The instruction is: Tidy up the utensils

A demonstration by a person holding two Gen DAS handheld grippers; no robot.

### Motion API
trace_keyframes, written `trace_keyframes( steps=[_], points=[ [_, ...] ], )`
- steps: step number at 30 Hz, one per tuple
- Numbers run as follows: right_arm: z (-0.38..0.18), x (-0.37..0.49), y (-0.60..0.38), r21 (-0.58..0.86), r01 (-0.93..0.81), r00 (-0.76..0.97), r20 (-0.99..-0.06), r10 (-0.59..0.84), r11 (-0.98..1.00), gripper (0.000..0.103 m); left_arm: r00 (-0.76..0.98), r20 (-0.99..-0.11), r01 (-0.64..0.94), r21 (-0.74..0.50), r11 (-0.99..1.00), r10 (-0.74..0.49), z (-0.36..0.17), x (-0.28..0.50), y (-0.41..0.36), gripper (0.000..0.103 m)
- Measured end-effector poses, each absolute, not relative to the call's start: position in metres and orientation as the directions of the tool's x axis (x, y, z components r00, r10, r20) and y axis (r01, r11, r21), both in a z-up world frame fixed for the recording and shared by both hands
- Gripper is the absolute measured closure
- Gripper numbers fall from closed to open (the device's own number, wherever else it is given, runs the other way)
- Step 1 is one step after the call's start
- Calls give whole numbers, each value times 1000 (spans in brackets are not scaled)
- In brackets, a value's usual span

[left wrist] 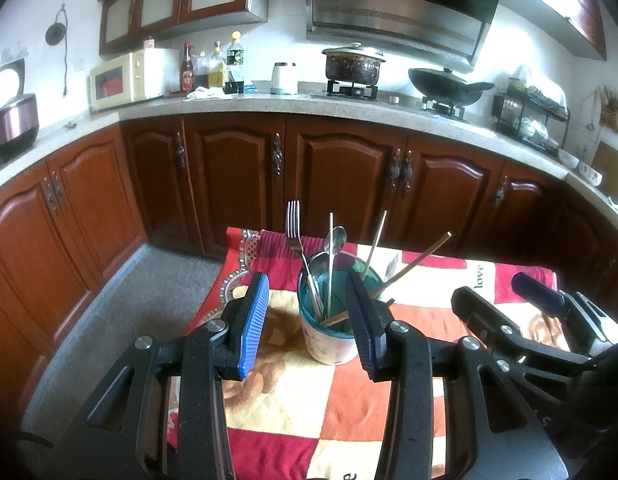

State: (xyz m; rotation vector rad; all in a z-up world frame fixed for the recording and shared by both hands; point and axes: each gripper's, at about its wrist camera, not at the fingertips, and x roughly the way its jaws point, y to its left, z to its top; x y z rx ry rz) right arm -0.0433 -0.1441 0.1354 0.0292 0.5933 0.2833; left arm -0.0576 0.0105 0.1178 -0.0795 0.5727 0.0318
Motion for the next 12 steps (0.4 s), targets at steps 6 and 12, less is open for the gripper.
trace_keyframes(
  steps=[6, 12],
  points=[
    [129, -40, -144, 112, -255, 783, -559, 272, 961, 27, 841, -541, -47, -73, 996, 0, 114, -56, 10, 64],
    [122, -35, -152, 122, -237, 777, -571, 264, 964, 27, 843, -537, -68, -78, 995, 15, 112, -55, 14, 64]
  ],
)
